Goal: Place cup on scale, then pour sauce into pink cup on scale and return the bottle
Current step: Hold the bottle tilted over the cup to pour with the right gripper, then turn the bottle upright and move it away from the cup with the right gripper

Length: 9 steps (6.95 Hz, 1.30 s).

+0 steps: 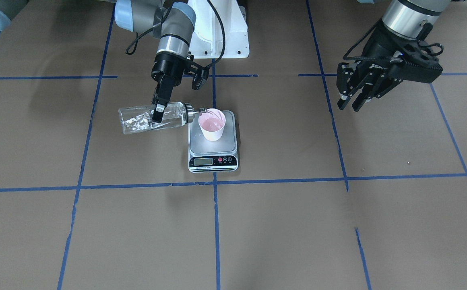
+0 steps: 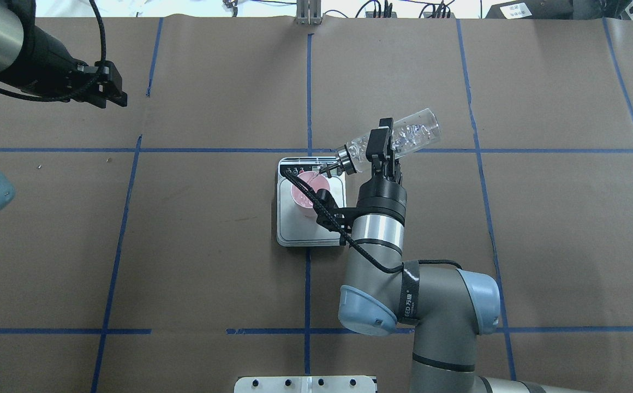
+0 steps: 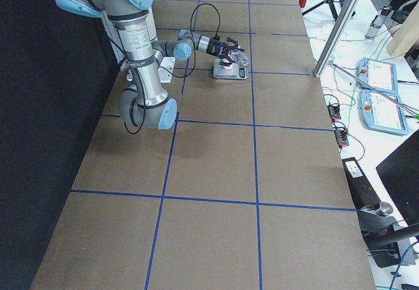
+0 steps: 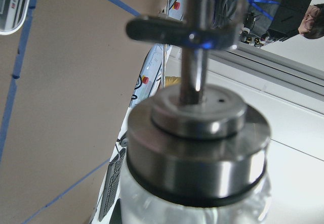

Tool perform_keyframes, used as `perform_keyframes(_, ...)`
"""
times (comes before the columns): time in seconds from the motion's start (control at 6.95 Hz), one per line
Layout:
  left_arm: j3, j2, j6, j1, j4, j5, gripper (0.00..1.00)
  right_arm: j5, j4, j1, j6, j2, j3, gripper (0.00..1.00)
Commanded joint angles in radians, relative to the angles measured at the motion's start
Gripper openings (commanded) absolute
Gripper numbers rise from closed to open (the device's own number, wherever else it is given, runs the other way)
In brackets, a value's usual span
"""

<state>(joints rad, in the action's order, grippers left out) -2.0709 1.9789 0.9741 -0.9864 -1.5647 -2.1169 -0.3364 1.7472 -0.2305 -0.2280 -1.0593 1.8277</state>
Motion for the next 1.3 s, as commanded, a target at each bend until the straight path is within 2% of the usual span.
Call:
perform_keyframes(0.0,0.000,0.000,0.000,0.000,-0.002,0.000,0.42,-0.001,-0.002,-0.003,0.016,-0.017,0.010,0.00)
perform_keyframes(0.29,-0.002,0.002,0.000,0.002,-0.002,0.000,0.42,-0.009,-0.002,-0.001,0.211,-0.042,0.008,0.00)
perform_keyframes(1.15,-0.014,0.000,0.002,0.000,0.002,0.002,0.42,-0.151,-0.009,-0.003,0.812,-0.088,0.038,0.00)
